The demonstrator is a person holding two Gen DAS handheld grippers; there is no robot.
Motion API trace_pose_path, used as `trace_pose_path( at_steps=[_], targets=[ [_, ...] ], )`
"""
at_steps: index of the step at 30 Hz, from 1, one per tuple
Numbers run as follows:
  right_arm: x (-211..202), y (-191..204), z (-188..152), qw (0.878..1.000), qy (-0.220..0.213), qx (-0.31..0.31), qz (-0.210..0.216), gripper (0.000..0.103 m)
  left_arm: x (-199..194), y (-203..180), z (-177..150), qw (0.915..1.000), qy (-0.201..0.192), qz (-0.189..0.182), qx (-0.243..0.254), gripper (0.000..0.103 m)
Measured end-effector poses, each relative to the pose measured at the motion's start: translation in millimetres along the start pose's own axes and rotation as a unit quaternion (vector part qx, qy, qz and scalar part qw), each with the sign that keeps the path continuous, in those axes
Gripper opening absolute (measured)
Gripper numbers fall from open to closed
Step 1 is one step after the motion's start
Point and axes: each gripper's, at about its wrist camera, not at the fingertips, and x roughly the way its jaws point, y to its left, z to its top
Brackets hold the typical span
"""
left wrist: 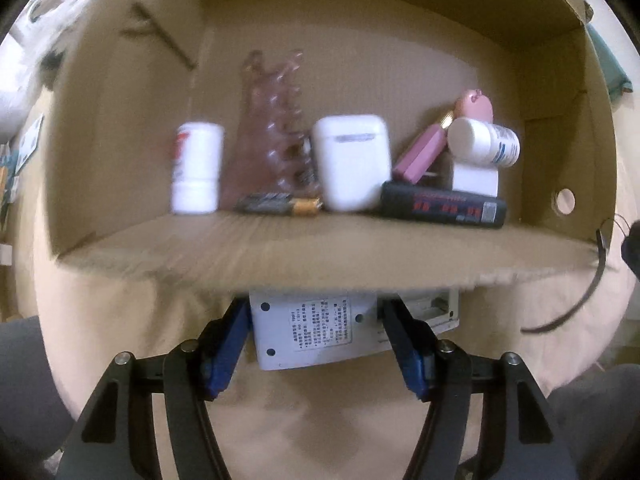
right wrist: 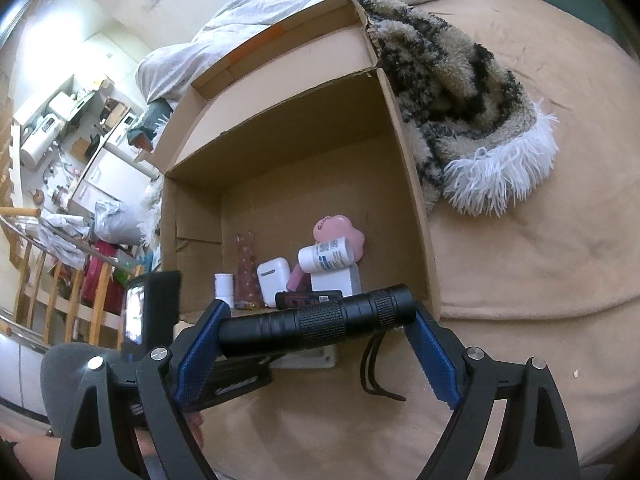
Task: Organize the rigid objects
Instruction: 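Hold the flashlight in the right gripper while the left gripper grasps the white panel, then carry the white panel and flashlight into the box and open both grippers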
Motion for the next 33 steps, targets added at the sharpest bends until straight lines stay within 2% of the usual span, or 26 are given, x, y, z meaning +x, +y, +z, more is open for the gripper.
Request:
trace_pose_path(
  at_steps=[5,7,10,18,20,25,33],
  targets=[
    [1.9,3.3,-1.6,1.000,0.001,-0.009,-0.008,0.094,-9.7,20.4,-10.4,0.9999,-0.004,-0.003,-0.013,0.063],
    [1.7,4.6,-2.5,1.000,0.000,-0.013,-0.011,0.094,-15.6,8.4,-4.2,0.9999,-0.009,-0.003,-0.012,0.063],
    [1.0,7.3,-4.1,1.000,-0.001,-0.020,-0.012,0.094,-30.1,19.7,-9.9,0.9997,-0.023,-0.003,-0.011,0.063],
    [-10.2,24.0,-2.4,0.999,-0.003,-0.047,0.018,0.094,-87.6,28.8,-17.5,0.9949,-0.100,-0.002,0.007,0.063],
    [-16.2,27.1,2.8,0.999,-0.004,-0.037,0.034,0.094,-111.5,51.3,-41.0,0.9935,-0.114,-0.004,0.006,0.063],
    [-39.1,46.2,31.8,0.996,-0.020,-0.021,0.082,0.094,-144.6,47.7,-26.9,0.9901,-0.140,-0.012,0.003,0.063],
    [-68.1,88.0,86.0,0.991,-0.067,-0.068,0.094,0.094,-165.7,36.7,24.6,0.9831,-0.183,-0.001,0.016,0.063]
  ],
)
